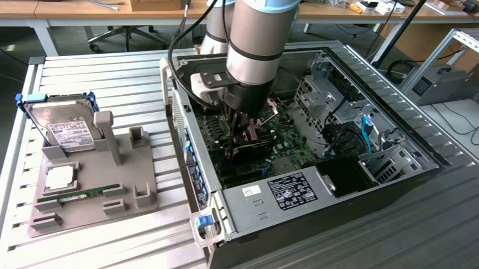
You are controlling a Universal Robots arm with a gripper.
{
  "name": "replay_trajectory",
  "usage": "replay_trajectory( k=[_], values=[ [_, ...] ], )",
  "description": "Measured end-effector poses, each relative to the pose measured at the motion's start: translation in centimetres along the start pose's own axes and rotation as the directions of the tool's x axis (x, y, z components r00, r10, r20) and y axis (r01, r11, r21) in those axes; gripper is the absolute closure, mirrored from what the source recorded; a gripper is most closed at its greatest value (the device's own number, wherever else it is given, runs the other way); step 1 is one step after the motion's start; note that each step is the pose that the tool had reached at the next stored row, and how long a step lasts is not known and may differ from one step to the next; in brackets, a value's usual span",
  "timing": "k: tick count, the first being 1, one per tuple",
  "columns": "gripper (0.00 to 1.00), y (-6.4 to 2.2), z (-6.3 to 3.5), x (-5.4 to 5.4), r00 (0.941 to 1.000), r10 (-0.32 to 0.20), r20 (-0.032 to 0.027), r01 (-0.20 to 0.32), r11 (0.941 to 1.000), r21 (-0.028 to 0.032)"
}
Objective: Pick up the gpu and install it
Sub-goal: 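Press down on the gpu until it lock into place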
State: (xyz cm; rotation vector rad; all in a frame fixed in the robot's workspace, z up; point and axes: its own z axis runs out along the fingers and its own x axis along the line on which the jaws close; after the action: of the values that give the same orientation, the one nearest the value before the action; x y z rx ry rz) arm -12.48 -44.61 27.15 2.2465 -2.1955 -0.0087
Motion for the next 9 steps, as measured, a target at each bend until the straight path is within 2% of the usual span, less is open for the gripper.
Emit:
replay_trajectory(
  k=[9],
  values=[
    [0.89, 0.00, 0.00, -0.09, 1.0000, 0.000, -0.0001, 0.000, 1.0000, 0.0000]
  ],
)
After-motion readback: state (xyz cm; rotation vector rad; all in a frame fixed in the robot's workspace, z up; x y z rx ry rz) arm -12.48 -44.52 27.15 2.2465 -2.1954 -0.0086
